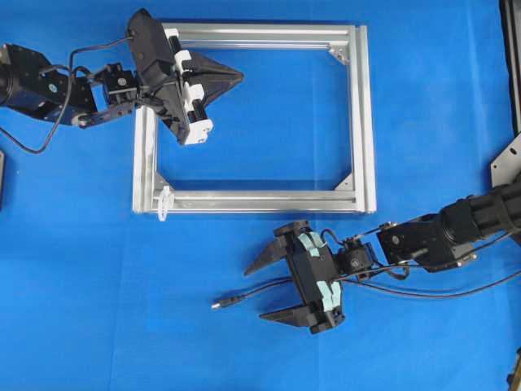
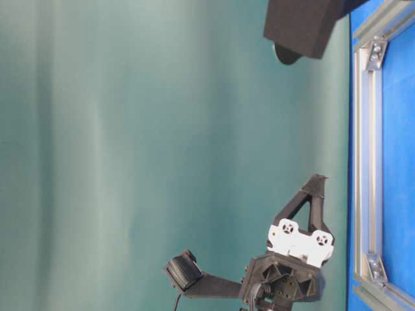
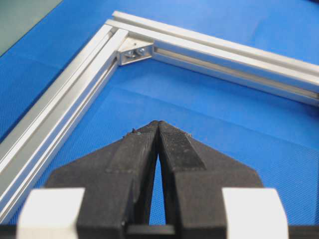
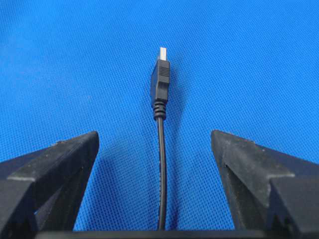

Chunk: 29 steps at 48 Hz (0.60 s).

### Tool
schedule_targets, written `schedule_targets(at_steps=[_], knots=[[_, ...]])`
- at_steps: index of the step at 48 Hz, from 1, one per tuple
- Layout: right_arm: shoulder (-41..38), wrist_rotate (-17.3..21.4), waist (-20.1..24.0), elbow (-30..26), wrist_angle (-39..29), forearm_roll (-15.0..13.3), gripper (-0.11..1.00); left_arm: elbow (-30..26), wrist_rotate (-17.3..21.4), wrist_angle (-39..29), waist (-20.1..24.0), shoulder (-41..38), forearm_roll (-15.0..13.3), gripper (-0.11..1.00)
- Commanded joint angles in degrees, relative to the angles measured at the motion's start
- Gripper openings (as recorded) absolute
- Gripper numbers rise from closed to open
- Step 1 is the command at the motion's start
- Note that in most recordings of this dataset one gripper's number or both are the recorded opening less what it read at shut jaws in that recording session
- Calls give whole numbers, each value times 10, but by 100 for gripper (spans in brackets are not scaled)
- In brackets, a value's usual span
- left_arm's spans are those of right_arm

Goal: Insert the wire through the string loop located on the left side.
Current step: 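Close the right gripper on the cable just behind the USB plug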

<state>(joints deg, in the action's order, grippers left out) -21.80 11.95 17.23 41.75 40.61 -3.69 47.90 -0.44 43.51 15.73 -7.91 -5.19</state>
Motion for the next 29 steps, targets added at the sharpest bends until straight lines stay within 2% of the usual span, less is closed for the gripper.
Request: schedule_targets(at_steps=[1, 7, 12, 15, 22, 26, 29], knots=[[10, 0, 3, -6, 3, 1, 89, -4, -1, 3, 0, 16, 1, 0], [9, 0, 3, -6, 3, 2, 85, -4, -1, 3, 0, 16, 1, 0], [9, 0, 3, -7, 2, 1, 75, -4, -1, 3, 0, 16, 1, 0], [10, -4, 3, -6, 1, 2, 61, -4, -1, 2, 0, 16, 1, 0], [10, -6, -1, -4, -3, 1, 19, -4, -1, 0, 1, 16, 1, 0], [10, -6, -2, -6, -4, 0, 4, -4, -1, 0, 2, 16, 1, 0], [10, -6, -1, -7, -4, -1, 0, -4, -1, 0, 2, 16, 1, 0]])
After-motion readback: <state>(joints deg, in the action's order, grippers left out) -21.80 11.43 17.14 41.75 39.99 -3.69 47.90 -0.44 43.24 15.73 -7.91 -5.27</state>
